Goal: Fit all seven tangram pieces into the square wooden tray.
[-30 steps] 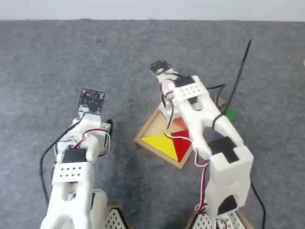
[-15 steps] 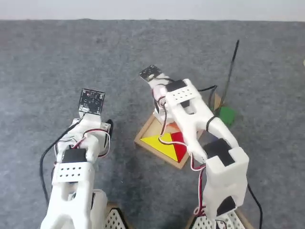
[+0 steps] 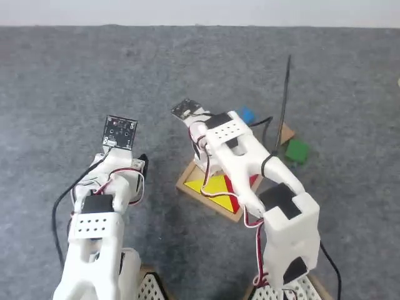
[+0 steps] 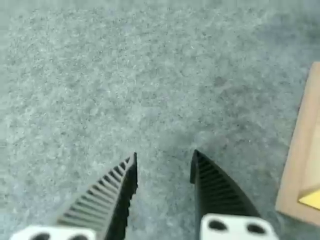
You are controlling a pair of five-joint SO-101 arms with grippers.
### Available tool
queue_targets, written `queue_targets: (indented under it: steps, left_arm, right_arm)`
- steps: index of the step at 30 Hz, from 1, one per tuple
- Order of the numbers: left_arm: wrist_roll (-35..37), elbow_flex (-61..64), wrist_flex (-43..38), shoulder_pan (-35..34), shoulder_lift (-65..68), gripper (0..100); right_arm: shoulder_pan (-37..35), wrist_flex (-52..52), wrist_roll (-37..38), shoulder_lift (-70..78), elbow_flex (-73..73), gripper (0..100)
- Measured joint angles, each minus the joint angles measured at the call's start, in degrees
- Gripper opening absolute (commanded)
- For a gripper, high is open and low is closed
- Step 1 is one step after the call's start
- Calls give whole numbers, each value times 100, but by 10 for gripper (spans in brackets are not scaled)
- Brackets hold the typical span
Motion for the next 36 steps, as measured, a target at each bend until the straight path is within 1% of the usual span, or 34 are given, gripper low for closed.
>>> queue_targets:
  steps: [6, 16, 22, 33, 34, 36]
  left_arm:
    - [0, 0, -18, 0, 0, 175]
    - [0, 0, -18, 0, 0, 175]
    - [0, 0, -18, 0, 0, 175]
    - [0, 0, -18, 0, 0, 175]
    - [0, 0, -18, 0, 0, 175]
    - [0, 0, -18, 0, 0, 175]
  right_arm:
    - [-9, 26, 0, 0, 0, 369]
    - [-202, 70, 79, -545, 202, 369]
    - [-316, -35, 158, -554, 440, 369]
    - [-334, -44, 158, -158, 220, 366]
    - [-334, -35, 158, -123, 185, 351]
    - [-334, -26, 158, -35, 88, 284]
